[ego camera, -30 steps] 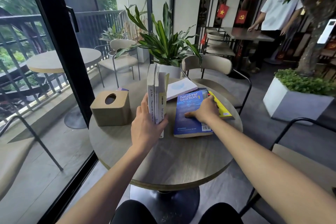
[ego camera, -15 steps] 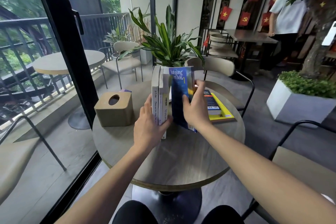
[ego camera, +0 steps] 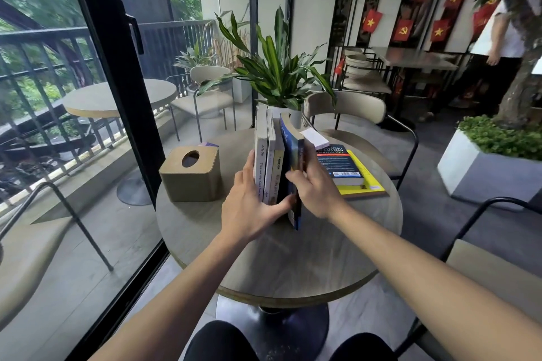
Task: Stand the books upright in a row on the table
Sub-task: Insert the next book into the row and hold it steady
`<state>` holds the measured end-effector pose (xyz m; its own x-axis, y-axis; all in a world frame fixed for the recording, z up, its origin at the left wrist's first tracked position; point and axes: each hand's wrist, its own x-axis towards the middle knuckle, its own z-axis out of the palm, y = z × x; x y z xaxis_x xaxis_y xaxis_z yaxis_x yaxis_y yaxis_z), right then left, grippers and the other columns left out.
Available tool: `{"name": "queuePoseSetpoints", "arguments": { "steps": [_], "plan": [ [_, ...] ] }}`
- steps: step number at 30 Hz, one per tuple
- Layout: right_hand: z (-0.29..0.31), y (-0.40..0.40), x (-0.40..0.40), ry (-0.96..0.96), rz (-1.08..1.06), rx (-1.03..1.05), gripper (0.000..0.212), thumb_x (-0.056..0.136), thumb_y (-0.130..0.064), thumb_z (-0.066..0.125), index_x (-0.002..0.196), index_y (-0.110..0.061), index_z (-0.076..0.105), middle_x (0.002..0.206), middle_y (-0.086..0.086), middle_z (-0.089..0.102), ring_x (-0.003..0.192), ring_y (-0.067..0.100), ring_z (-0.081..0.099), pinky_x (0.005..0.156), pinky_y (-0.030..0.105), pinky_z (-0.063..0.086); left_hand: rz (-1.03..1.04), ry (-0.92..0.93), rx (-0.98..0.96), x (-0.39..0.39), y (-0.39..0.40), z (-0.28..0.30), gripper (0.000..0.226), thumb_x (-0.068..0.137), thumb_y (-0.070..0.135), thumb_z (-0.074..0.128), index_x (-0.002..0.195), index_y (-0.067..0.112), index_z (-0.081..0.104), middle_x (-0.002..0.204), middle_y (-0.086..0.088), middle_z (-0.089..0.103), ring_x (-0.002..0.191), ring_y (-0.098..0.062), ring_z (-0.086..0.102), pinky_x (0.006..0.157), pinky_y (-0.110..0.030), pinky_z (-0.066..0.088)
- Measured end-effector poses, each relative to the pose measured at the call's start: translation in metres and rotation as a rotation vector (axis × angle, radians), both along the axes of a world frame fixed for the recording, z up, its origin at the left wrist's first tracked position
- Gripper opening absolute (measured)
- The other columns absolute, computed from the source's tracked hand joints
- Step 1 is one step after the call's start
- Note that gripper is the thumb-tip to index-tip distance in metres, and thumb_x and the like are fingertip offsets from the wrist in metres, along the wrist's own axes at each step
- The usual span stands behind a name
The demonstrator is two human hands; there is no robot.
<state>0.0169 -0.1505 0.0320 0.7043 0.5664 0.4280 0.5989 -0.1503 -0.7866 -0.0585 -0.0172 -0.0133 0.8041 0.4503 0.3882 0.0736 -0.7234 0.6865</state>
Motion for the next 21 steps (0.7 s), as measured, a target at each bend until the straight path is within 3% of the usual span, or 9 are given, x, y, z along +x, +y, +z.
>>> {"name": "queuePoseSetpoints", "arguments": {
  "steps": [4,7,9,12,17,21],
  "plan": [
    [0.004,-0.004,0.002,0.041,0.066,-0.057,0.069,0.087,-0.012,0.051,0.15,-0.018,0.023,0.118,-0.015,0.058,0.099,-0.016,0.054,0.083,0.004,0.039,-0.006,0.004,0.006,0.003,0.0,-0.002,0.123,0.057,0.081,0.063,0.157,0.034,0.009,0.138,-0.002,0.048,0.122,-0.022,0.055,0.091,-0.042,0.052],
    [0.003,-0.004,0.003,0.081,0.103,-0.051,0.073,0.091,-0.001,0.053,0.153,-0.019,0.017,0.131,-0.011,0.051,0.109,-0.02,0.049,0.09,0.004,0.037,0.01,-0.013,0.004,0.004,0.0,-0.004,0.124,0.055,0.08,0.064,0.157,0.032,0.013,0.138,0.001,0.049,0.121,-0.019,0.055,0.089,-0.042,0.052],
    [0.003,-0.002,0.004,0.107,0.126,-0.043,0.077,0.091,0.0,0.054,0.153,-0.022,0.015,0.137,-0.011,0.046,0.121,-0.015,0.044,0.098,0.01,0.037,0.013,-0.023,0.01,0.004,0.002,-0.005,0.123,0.056,0.08,0.065,0.157,0.032,0.014,0.141,0.002,0.048,0.123,-0.017,0.053,0.09,-0.041,0.052],
    [0.001,0.001,0.007,0.124,0.138,-0.05,0.08,0.088,-0.011,0.057,0.153,-0.032,0.014,0.141,-0.011,0.046,0.131,0.001,0.042,0.108,0.031,0.038,0.009,-0.042,0.014,0.003,0.004,-0.006,0.121,0.058,0.079,0.066,0.157,0.031,0.014,0.146,0.005,0.045,0.128,-0.013,0.049,0.093,-0.041,0.051],
    [0.0,0.002,0.016,0.116,0.127,-0.077,0.084,0.085,-0.019,0.063,0.152,-0.035,0.016,0.144,-0.001,0.047,0.13,0.012,0.048,0.107,0.031,0.04,-0.002,-0.063,-0.001,0.003,0.007,-0.006,0.121,0.06,0.076,0.076,0.156,0.034,0.016,0.149,0.008,0.044,0.131,-0.011,0.047,0.096,-0.042,0.051],
    [0.0,-0.001,0.025,0.131,0.121,-0.132,0.085,0.086,-0.028,0.073,0.152,-0.036,0.02,0.143,0.0,0.051,0.129,0.01,0.051,0.109,0.036,0.042,-0.002,-0.054,-0.034,0.003,0.006,-0.007,0.123,0.059,0.071,0.08,0.156,0.038,0.011,0.148,0.005,0.047,0.126,-0.018,0.055,0.095,-0.046,0.052]
  ]
}}
